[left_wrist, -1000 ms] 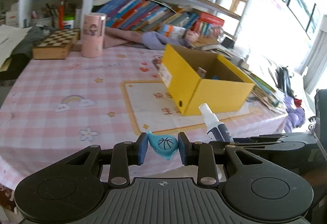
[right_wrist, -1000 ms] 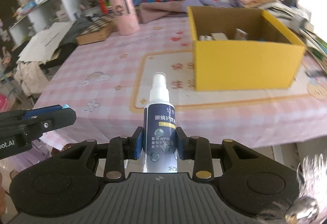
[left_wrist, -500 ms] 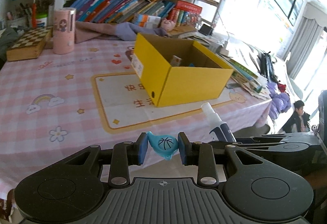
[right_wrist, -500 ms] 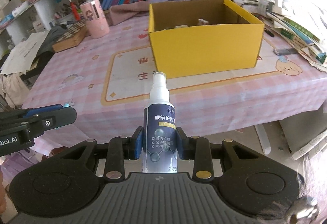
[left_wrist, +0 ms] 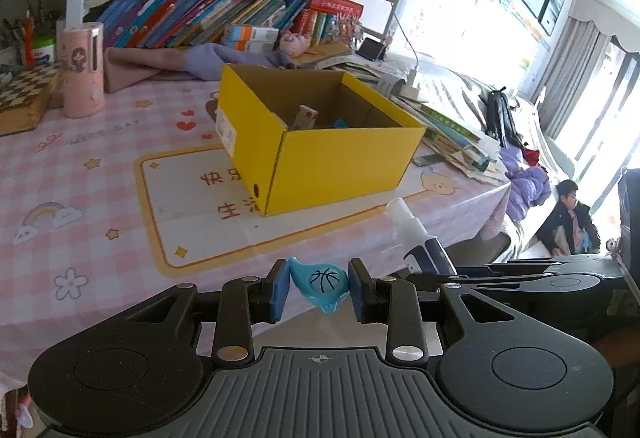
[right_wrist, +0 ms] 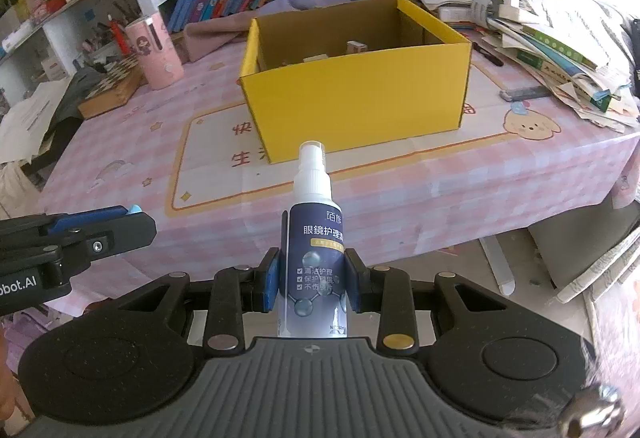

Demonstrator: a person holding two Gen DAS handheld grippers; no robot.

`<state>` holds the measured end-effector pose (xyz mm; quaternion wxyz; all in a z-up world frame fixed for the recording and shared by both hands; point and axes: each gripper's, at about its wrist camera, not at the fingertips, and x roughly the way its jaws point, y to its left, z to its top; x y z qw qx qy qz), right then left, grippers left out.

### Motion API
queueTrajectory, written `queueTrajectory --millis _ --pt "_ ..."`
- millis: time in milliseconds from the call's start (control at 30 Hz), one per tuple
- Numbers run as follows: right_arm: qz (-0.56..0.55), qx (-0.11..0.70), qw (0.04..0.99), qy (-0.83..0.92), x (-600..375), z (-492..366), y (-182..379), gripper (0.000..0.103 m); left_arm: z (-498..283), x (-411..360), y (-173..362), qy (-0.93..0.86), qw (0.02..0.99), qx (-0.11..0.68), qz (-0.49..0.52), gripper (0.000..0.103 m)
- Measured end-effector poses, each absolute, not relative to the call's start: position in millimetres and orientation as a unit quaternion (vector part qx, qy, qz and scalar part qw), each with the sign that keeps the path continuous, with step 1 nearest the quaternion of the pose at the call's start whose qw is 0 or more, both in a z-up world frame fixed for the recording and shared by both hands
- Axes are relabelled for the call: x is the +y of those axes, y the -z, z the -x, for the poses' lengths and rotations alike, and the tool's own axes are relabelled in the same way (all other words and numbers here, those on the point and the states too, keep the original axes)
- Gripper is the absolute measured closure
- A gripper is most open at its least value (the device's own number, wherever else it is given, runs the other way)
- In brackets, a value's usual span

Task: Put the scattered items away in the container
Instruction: 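Lift and carry the blue clip and spray bottle over the yellow box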

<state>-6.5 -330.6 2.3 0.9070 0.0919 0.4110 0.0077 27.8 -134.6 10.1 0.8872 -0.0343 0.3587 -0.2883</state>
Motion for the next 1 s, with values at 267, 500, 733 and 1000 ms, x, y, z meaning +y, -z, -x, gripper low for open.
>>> queueTrajectory --millis 267,500,733,1000 --pt "-0.097 0.412 0.906 0.007 -348 1 -3 0.073 -40 -156 -10 0.309 0.881 0.357 0.026 0.073" --pt "-0.101 0.406 0.908 0.018 -365 -11 -6 0.073 -55 -174 -17 0.322 0.885 0.337 0.01 0.073" --pt "-0.092 0.374 0.923 0.014 -381 -35 -27 0.073 -77 -195 -37 0.332 0.898 0.288 -0.022 0.073" --pt "-0.07 0.341 0.938 0.002 -406 -83 -51 0.073 -117 -221 -52 0.327 0.909 0.253 -0.041 0.073"
